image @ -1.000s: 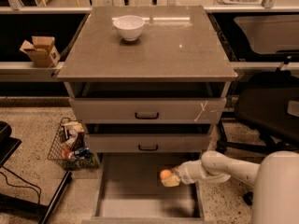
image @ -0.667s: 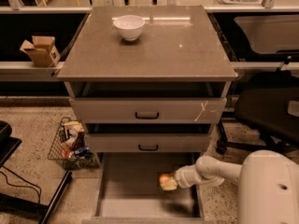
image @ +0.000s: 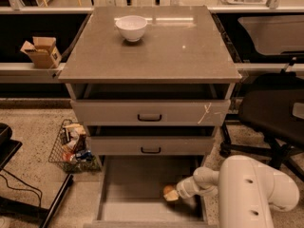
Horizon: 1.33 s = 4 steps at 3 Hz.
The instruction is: Place orange into bottom drawer
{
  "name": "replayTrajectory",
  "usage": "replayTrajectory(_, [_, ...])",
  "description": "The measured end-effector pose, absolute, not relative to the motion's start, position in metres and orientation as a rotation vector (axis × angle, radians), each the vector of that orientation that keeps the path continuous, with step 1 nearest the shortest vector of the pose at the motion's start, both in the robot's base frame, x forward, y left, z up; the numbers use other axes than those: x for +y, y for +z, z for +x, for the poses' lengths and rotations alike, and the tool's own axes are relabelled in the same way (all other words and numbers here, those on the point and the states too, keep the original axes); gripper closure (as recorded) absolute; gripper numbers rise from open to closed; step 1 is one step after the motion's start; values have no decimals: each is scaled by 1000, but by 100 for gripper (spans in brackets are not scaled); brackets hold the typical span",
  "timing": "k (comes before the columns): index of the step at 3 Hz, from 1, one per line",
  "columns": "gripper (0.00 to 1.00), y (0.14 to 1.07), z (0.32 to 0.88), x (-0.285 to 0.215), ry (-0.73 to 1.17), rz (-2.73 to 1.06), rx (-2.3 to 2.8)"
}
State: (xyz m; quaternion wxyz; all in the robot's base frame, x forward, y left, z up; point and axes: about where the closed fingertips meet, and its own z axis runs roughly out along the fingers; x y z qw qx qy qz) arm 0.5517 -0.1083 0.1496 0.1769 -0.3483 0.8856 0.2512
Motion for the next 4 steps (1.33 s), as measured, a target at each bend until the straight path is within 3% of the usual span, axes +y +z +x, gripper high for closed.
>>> replayTrajectory(1, [81, 117, 541, -113, 724, -960, 2587])
replayTrajectory(2, [51, 113, 539, -114, 724, -957, 2595])
replayTrajectory(4, [4, 113, 539, -114, 724, -957, 2595])
